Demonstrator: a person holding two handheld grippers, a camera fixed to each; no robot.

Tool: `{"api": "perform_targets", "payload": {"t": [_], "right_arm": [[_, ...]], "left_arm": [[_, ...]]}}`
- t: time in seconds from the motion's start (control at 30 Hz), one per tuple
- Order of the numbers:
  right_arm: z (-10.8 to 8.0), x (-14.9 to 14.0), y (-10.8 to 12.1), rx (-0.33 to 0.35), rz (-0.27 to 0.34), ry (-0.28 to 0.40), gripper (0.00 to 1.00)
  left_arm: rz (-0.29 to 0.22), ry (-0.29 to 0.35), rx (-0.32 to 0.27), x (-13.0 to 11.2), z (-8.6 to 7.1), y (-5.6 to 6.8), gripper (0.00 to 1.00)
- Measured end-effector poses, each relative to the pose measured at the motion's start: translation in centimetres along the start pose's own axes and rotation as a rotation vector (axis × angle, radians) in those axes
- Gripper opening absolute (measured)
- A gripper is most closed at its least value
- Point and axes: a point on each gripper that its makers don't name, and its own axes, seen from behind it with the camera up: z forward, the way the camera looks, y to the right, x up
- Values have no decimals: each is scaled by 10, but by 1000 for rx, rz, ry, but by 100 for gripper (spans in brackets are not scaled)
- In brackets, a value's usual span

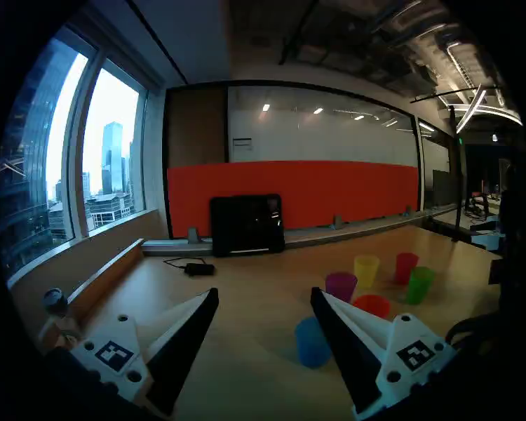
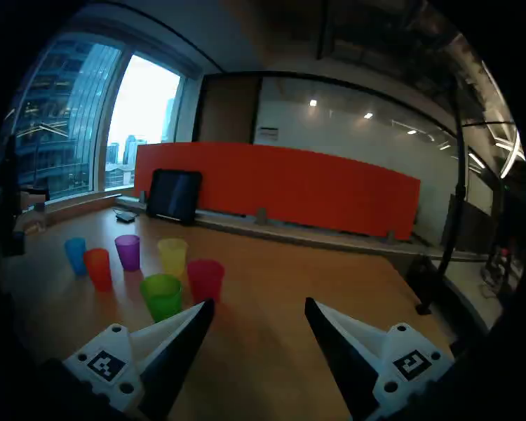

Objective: Pour water

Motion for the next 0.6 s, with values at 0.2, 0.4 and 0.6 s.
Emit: {"api": "perform_targets", "payload": {"t": [0.2,0.4,0.6], "right_arm": [[1,17,16,-87,33,76,100],[2,27,25,-154,49,124,100],[3,36,28,-196,72,172,100]], "left_arm": [[0,77,32,10,6,8,98],[-18,119,56,12,12,13,98],[-27,158,105,14,15,8,97]]}}
